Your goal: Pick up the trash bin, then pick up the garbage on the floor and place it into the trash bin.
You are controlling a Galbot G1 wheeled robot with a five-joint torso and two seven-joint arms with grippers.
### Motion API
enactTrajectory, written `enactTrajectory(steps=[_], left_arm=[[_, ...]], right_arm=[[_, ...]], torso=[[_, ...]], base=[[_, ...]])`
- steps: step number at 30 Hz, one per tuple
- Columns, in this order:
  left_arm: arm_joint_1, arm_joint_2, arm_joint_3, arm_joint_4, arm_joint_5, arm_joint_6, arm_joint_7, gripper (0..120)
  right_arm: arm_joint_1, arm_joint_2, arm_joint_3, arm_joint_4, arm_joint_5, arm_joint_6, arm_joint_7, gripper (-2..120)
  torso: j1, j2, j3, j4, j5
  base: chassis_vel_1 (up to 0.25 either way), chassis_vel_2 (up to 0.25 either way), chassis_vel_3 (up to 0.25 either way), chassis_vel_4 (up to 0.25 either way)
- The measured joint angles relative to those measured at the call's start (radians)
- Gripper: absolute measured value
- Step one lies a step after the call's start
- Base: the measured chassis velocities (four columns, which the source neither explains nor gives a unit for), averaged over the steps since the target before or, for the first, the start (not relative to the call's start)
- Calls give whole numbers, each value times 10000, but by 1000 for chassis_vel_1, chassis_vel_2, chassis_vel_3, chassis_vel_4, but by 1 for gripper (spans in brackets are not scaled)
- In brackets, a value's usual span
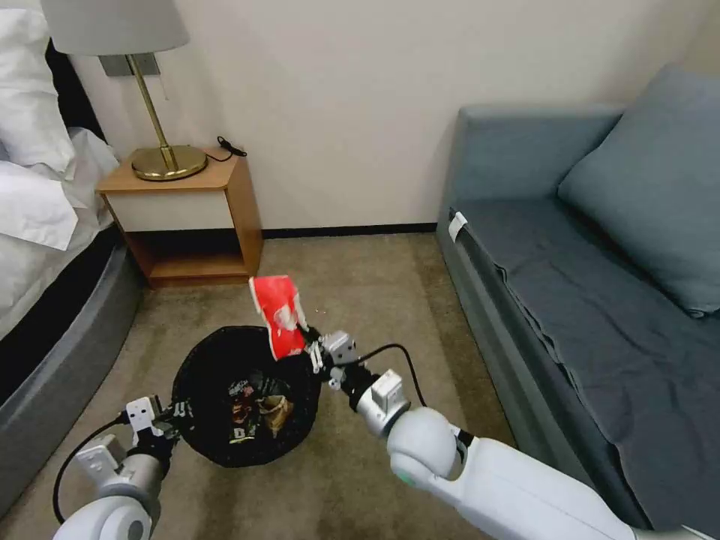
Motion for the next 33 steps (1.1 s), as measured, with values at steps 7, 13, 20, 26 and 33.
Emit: enactTrajectory(steps=[7, 13, 20, 26, 33], left_arm=[[-35, 14, 81, -37, -138, 73, -32, 1], [-35, 45, 95, -61, -357, 169, -109, 1], [-11, 83, 98, -63, -517, 233, -152, 1], [-11, 133, 110, -63, -745, 357, -284, 1], [-130, 208, 148, 65, -1597, 833, -1030, 1]], right_arm=[[-278, -43, -394, -232, -800, 84, -267, 0], [-511, 13, -445, -508, -1556, 68, -224, 5], [-465, 0, -447, -530, -1792, -90, -174, 29], [-366, 29, -343, -417, -1820, -87, -146, 51], [-387, -174, 652, -15, -2099, 372, 73, 79]], torso=[[0, 0, 0, 0, -1], [0, 0, 0, 0, -1], [0, 0, 0, 1, -1], [0, 0, 1, 1, -1], [0, 0, 1, 1, -2]], base=[[0, 0, 0, 0], [0, 0, 0, 0], [0, 0, 0, 0], [0, 0, 0, 0], [0, 0, 0, 0]])
